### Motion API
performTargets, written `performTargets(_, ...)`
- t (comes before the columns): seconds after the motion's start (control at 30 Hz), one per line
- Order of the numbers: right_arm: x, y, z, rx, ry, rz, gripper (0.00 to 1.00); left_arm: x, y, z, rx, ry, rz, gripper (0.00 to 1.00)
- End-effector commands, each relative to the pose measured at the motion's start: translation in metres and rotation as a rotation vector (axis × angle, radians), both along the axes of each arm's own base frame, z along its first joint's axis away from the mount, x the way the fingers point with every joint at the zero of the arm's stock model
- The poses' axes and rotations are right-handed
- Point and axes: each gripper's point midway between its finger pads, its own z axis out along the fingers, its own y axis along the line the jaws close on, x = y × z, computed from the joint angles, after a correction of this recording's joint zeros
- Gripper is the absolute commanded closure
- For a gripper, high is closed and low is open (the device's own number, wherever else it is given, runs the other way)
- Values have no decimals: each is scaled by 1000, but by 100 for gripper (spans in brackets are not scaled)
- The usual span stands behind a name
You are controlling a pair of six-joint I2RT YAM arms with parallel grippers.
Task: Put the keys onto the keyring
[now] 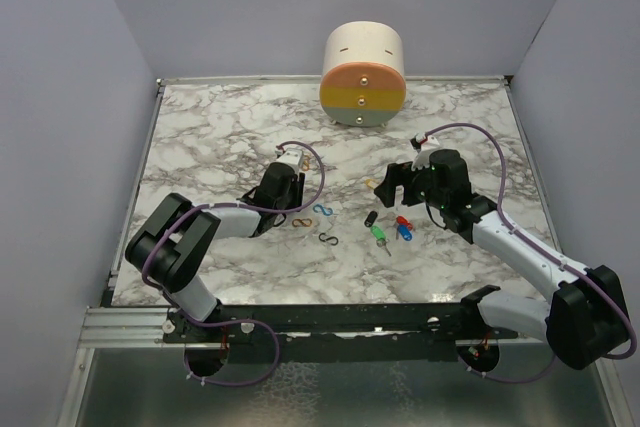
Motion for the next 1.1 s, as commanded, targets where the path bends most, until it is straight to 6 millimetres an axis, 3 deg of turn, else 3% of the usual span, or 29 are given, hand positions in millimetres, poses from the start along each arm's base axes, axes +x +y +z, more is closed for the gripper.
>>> performTargets(0.0,6,1,13,-3,-40,-8,12,-13,11,-16,62,67,10,59)
performTargets(0.53,5,0,12,-3,-39,-13,12,-19,15,-27,84,104,11,69)
performTargets(0.77,6,-1,12,-6,-40,-17,12,-19,14,-28,91,109,6,100)
performTargets(1.07,9,-4,7,-20,-25,-40,12,-17,13,-13,72,78,11,100)
